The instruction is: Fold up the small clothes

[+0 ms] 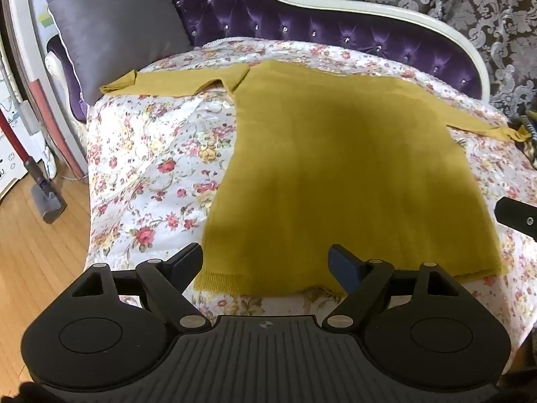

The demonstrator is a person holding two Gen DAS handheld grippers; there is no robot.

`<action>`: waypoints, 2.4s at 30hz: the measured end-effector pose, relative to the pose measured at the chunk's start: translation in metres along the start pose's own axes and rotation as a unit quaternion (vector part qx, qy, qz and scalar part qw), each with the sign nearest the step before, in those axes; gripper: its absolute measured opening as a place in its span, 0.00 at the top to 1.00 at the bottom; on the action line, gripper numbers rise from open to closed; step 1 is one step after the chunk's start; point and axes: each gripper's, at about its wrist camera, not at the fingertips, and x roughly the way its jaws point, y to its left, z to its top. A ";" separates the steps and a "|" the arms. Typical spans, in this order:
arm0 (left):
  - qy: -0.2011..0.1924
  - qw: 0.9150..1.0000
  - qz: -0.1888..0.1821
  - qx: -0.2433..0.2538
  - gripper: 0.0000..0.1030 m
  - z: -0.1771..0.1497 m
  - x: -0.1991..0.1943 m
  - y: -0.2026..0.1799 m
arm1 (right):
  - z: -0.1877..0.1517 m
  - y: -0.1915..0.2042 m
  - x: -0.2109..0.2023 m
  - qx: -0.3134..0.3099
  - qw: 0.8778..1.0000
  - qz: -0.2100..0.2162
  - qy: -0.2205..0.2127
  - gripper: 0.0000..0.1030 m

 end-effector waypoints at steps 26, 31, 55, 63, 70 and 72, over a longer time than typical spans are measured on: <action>0.015 1.000 -0.003 0.001 0.21 -0.002 0.006 -0.003 | -0.005 0.010 0.008 -0.041 0.999 -0.013 0.020 0.01; 0.014 1.000 -0.003 0.002 0.21 -0.002 0.007 -0.004 | -0.004 0.011 0.009 -0.046 0.999 -0.016 0.021 0.01; 0.014 1.000 -0.002 0.007 0.21 -0.003 0.007 -0.002 | -0.010 0.020 0.016 -0.062 0.997 -0.013 0.037 0.01; 0.014 1.000 -0.002 0.007 0.21 -0.003 0.008 -0.001 | -0.010 0.019 0.018 -0.060 0.997 -0.014 0.041 0.01; 0.016 1.000 -0.003 0.006 0.21 -0.004 0.009 -0.002 | -0.011 0.019 0.019 -0.057 0.997 -0.012 0.043 0.01; 0.018 1.000 -0.004 0.005 0.21 -0.004 0.010 -0.003 | -0.010 0.019 0.021 -0.054 0.997 -0.011 0.045 0.01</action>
